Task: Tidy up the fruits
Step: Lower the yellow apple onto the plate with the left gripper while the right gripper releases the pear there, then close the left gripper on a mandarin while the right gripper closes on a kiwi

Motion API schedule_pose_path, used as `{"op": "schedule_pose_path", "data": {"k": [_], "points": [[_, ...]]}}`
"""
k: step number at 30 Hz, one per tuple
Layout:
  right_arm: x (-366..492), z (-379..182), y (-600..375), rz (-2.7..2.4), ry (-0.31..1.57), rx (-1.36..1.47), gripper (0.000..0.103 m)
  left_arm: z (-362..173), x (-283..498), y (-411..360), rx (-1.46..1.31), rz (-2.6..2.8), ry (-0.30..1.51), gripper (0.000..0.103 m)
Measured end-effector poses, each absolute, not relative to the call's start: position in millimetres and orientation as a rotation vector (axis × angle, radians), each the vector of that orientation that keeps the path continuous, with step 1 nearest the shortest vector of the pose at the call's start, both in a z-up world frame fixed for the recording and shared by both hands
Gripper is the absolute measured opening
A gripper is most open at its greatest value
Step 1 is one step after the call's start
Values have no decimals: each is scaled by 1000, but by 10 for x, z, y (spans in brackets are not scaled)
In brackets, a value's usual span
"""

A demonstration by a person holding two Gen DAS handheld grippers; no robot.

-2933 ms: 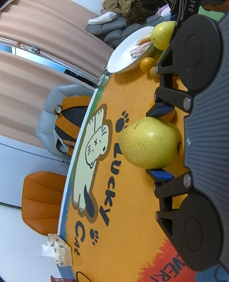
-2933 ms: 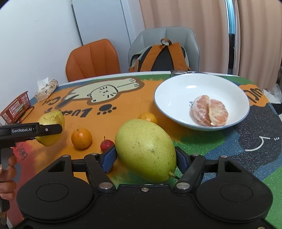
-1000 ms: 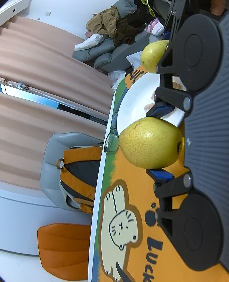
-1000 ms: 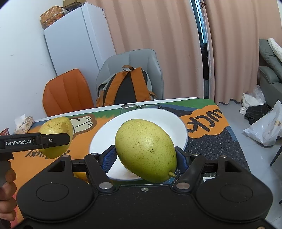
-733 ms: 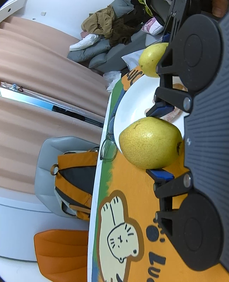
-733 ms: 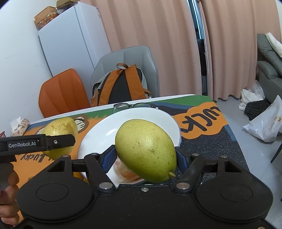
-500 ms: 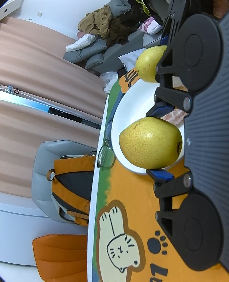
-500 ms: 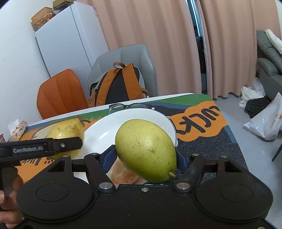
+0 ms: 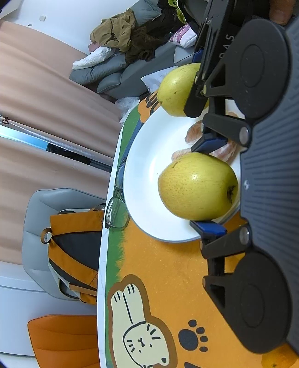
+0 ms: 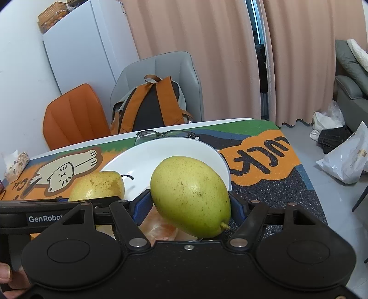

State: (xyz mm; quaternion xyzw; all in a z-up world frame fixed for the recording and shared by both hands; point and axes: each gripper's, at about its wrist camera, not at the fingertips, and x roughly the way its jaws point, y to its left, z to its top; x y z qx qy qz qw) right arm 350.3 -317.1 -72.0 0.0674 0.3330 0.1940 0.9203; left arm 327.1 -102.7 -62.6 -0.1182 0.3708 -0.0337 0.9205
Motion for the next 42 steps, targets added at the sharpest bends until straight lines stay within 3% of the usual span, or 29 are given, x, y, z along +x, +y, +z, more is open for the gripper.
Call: {"op": "schedule_pose_path", "data": {"k": [5,16,29,42], "points": [[3459,-687,-3162,399,683,129,70,-515,3163,-1028,-229,-45,723,65],[3239,-537,-3172,400,650,117,72,-335,2917,-929,-232,-16,698,66],[2854,-475,-3104,422,642,142,72,-291,2508,-700,-231,42,703,89],[2523,-490,-2957,445,648,129,79,-332,2151,-462,-250,40,715,96]]}}
